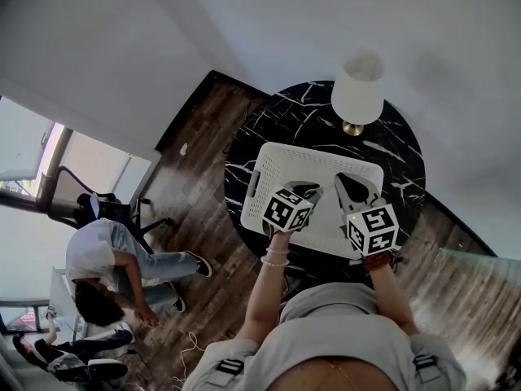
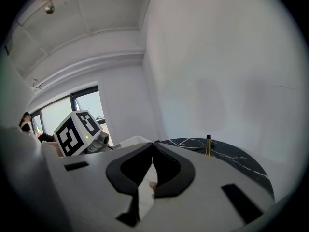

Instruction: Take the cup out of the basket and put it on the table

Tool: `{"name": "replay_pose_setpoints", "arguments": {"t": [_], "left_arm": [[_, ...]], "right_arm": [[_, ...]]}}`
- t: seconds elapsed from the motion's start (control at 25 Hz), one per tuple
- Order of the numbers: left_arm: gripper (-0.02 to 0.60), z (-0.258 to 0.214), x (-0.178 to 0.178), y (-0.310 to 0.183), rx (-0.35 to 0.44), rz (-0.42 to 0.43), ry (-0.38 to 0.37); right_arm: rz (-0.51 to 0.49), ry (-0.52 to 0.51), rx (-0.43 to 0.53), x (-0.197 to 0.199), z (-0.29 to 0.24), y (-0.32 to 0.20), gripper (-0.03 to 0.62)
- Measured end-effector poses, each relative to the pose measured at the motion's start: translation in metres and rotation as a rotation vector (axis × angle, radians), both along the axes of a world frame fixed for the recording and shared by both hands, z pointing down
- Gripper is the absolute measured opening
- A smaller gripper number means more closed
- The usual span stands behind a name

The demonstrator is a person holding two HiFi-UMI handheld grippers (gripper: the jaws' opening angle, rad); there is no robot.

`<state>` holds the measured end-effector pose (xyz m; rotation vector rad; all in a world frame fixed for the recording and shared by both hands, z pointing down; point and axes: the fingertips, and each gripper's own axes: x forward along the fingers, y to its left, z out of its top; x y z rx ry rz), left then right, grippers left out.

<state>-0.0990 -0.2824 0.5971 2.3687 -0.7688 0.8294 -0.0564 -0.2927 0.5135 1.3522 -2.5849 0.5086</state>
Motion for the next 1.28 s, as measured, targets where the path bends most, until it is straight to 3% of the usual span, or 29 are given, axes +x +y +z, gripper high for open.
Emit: {"name": "replay_pose_setpoints", "arguments": {"t": [1.28], "left_arm": [[0.043,-0.059,-0.012,0.032,0.103,-0.190,0.104]], "right_arm": [[-0.084,-0.013,0.032,0.006,-0.014,0.017,0.011]]}}
